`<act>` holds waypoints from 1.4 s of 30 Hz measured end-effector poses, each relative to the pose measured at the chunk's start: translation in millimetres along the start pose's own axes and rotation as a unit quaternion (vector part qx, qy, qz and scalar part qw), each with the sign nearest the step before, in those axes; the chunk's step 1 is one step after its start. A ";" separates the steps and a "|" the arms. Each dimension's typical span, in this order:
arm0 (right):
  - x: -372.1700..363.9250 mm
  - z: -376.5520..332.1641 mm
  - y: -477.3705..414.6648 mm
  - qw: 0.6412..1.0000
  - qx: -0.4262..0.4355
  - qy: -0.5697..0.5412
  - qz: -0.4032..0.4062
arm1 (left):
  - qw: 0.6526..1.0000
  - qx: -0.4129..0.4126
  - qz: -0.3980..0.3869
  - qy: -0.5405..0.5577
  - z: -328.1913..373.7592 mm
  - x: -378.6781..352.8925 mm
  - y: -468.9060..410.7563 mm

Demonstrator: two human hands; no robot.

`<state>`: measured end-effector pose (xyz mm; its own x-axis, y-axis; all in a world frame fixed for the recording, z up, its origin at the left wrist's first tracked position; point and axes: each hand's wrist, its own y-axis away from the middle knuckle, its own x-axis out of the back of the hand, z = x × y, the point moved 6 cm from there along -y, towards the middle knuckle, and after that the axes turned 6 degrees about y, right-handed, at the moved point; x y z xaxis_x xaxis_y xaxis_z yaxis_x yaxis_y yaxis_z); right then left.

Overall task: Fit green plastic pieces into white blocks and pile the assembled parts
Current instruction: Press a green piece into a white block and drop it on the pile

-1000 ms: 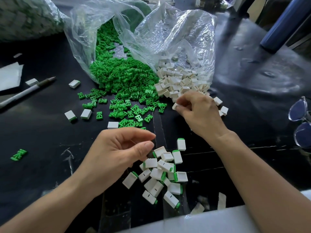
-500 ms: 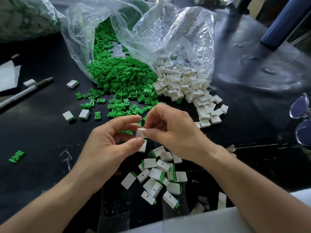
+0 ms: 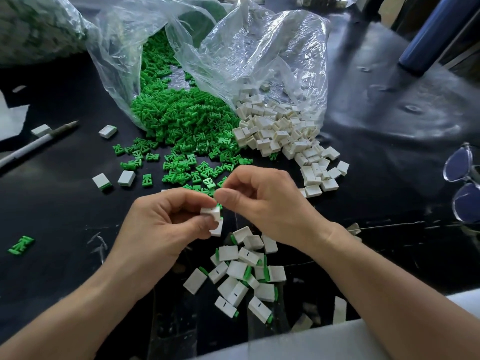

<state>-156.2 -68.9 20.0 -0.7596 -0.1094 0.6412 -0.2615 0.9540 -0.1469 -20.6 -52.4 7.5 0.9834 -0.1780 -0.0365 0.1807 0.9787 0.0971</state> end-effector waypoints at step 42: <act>6.5 -2.7 -0.4 0.992 -0.010 -0.122 -0.001 | 1.000 -0.001 0.012 0.011 -1.0 3.5 -1.2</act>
<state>-159.5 -69.2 26.2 -0.8819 -0.1729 0.4387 -0.2523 0.9590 -0.1293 -17.3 -54.1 6.2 0.9868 -0.1519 -0.0566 0.1568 0.9830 0.0955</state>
